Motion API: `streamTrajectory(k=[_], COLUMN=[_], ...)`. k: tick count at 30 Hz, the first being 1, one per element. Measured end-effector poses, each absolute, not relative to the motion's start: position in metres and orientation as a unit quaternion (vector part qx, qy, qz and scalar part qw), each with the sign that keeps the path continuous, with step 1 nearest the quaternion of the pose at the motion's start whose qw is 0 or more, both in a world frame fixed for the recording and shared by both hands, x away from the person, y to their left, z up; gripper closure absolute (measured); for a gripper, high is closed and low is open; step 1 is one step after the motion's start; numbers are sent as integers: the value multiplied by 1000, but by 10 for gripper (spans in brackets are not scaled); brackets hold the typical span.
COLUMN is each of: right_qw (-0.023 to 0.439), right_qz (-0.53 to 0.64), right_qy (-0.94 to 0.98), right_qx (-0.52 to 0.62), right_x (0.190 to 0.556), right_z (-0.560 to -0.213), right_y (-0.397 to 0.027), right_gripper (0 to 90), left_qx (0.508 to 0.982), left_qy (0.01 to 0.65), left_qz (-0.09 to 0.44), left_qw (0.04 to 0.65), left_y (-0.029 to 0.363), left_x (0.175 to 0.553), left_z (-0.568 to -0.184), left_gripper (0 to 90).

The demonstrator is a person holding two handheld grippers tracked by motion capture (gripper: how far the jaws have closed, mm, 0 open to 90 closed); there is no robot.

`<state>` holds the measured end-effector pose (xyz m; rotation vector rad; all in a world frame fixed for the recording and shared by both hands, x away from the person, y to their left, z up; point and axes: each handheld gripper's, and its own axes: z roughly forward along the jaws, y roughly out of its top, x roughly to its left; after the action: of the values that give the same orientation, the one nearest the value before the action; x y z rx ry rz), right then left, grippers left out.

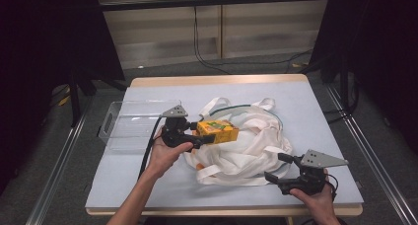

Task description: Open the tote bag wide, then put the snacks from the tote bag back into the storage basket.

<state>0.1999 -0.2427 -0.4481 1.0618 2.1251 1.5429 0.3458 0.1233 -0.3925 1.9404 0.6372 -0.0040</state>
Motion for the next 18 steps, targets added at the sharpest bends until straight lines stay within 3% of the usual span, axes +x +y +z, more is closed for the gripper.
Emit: streamTrajectory(k=[10,18], right_qw=[170,172], right_qz=[544,544], right_qy=[733,735], right_qx=[371,367], right_x=[195,195], right_z=[-445,-444], right_y=[-247,-247], right_gripper=[135,130], left_qx=[829,815], left_qy=[256,274], left_qz=[5,5], left_qw=[497,511], left_y=[139,158], left_x=[343,345], left_z=[-380,-368], left_gripper=[271,271])
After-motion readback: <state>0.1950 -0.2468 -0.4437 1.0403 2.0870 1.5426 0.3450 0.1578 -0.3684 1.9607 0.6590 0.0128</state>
